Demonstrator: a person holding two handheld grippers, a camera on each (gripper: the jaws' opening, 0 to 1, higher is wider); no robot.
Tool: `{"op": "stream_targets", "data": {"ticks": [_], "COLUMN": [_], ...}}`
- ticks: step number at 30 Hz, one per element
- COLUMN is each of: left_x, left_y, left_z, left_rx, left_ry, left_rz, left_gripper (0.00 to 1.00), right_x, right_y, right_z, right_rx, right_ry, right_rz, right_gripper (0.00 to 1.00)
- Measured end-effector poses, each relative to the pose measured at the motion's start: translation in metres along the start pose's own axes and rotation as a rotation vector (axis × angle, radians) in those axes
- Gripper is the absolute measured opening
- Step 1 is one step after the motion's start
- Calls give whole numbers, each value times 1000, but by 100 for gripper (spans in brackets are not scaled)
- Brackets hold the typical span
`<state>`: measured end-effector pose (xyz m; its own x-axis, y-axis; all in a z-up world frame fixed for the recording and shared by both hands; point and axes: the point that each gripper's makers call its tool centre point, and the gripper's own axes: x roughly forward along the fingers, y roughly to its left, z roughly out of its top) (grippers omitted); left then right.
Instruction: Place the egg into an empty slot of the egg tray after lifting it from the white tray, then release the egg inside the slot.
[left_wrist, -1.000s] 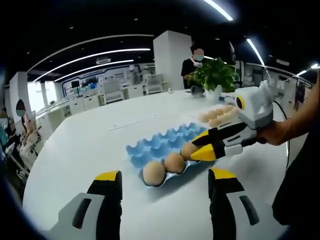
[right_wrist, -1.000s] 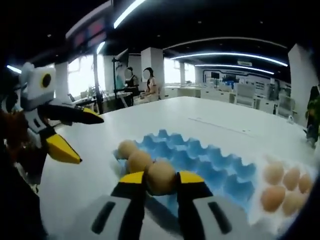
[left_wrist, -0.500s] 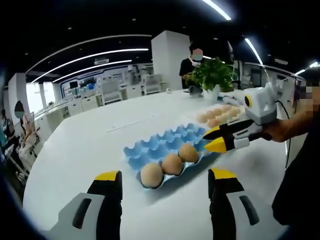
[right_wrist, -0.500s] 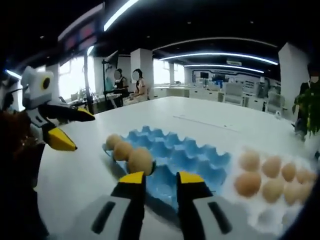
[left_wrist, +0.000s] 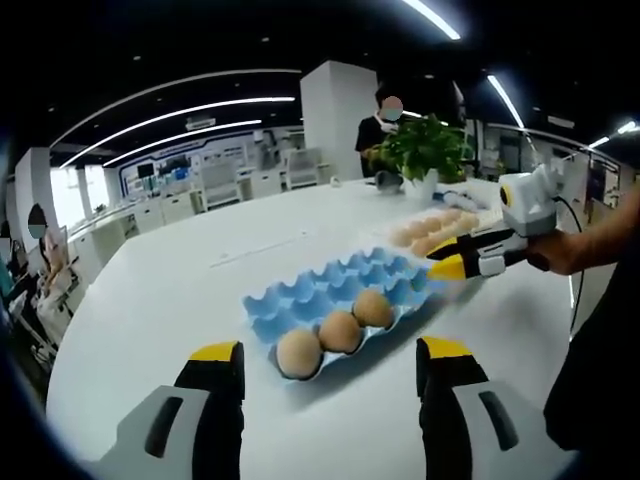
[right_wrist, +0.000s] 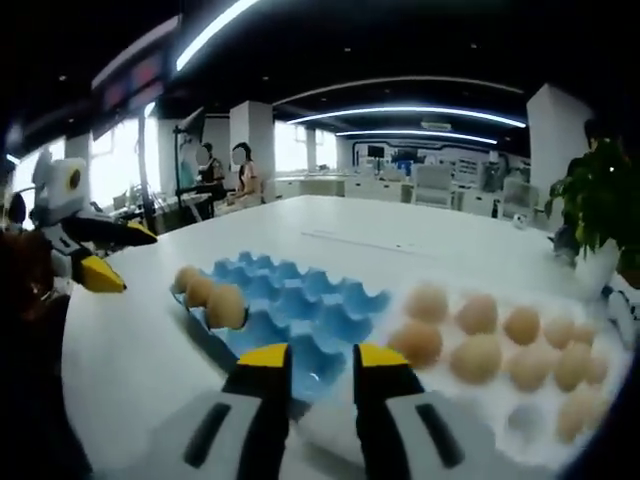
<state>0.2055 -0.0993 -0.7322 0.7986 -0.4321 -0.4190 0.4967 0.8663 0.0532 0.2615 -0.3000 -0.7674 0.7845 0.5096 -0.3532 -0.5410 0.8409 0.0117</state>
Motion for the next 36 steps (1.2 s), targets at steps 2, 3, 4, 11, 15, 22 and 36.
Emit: {"op": "stream_targets", "data": {"ticks": [2,3,4,11,15,22,36], "left_x": [0,0,0,2,4,6,5], "left_y": [0,0,0,-6,-9,-15,-13], "left_z": [0,0,1,4,6,7,10], "left_rx": [1,1,1,8,11,13,13], "left_ry": [0,0,0,-1,-2,-1,-2], "left_rz": [1,1,1,-2,-6,-10,4], "left_gripper": [70,70,70,70,70,70,70], "right_x": [-5,-6,-10,-27,-37,-56,-91], "right_y": [-8,-9,-16,-41,-53,-82,-142], "right_z": [-3,-4,-5,-11,-14,-21,-23], "right_rx": [0,0,7,18,20,34,41], "right_ry": [8,9,6,14,19,24,17], "right_rz": [-20,-23,-42,-100,-129,-199,-374], "right_gripper": [24,24,24,24,24,24,22]}}
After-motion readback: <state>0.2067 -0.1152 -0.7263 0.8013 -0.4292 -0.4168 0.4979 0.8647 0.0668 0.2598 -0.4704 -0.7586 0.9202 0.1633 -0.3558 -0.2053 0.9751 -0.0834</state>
